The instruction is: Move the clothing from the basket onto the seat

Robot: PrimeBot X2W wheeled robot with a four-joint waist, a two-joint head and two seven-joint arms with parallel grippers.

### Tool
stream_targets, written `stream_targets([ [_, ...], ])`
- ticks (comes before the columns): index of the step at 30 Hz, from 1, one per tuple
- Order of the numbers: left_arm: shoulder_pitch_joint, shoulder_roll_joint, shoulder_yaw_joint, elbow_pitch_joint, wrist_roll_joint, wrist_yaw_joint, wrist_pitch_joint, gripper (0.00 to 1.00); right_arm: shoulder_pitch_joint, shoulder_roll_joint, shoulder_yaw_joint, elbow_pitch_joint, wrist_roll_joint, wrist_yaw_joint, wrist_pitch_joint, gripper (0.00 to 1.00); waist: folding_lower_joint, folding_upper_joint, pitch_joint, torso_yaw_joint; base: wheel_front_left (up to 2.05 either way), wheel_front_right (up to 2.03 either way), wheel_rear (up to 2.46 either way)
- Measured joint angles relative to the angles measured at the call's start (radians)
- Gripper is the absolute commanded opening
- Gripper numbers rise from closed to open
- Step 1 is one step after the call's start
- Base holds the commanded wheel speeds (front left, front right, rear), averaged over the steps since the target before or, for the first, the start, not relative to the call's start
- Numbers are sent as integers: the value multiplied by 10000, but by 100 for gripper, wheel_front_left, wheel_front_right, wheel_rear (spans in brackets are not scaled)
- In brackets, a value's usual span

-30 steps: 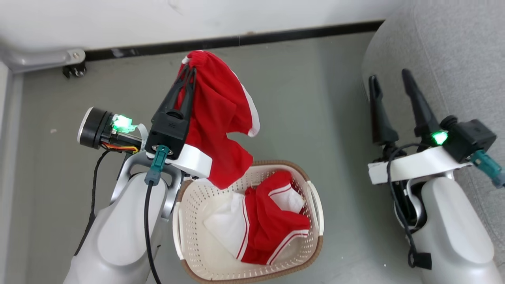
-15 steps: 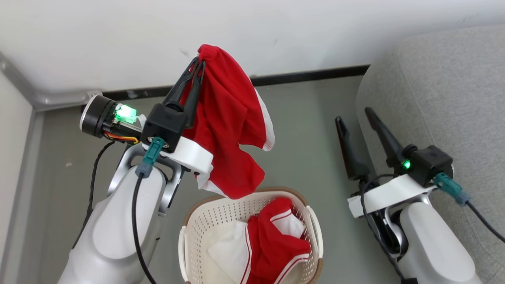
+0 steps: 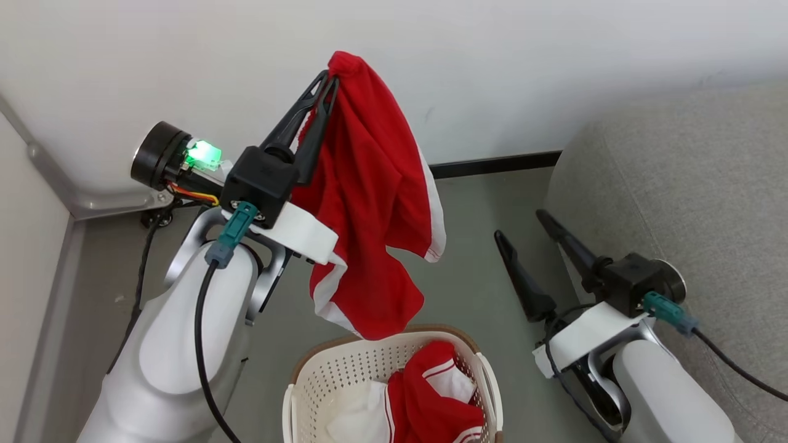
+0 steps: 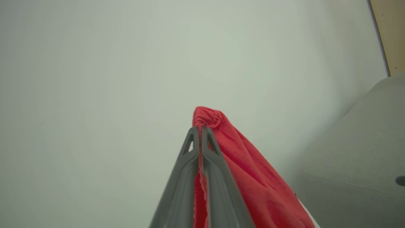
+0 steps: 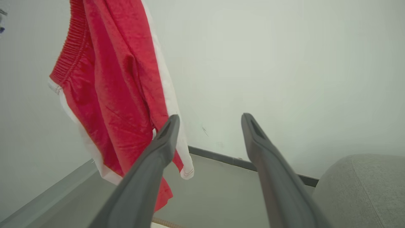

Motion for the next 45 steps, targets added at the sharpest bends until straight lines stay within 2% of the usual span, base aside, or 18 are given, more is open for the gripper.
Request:
stream_targets([
  [18,-179,-215,-570,-621,-6,-585,-8,0,-1058,-961,1988,17,629,0,1164,100,0,0,-558,155,0,0,0],
  [26,-207,-458,-932,-1024,-15,-750,-10,0,-1611,-1152,3423,111,1258,2,1799,100,0,0,-569,381,0,0,0],
  [39,-216,-673,-1317,-1248,-125,-874,-10,0,-2757,-1348,4550,485,1848,2,2086,100,0,0,-577,785,0,0,0],
  [40,-216,-675,-1340,-1254,-148,-913,-10,0,-2825,-1335,4581,527,1848,2,2084,90,0,0,-578,816,0,0,0],
  [41,-215,-677,-1360,-1260,-186,-920,-10,0,-2897,-1329,4637,608,1848,2,2075,59,0,0,-579,844,0,0,0],
  [42,-215,-679,-1375,-1267,-192,-920,-10,0,-2957,-1335,4715,675,1841,2,2052,45,0,0,-579,871,0,0,0],
  [43,-215,-683,-1384,-1271,-196,-922,-10,0,-2983,-1342,4788,717,1835,2,1983,37,0,0,-579,898,0,0,0],
  [45,-214,-688,-1386,-1271,-284,-922,-10,0,-3021,-1333,4888,796,1833,2,1875,0,0,0,-576,943,0,0,0],
])
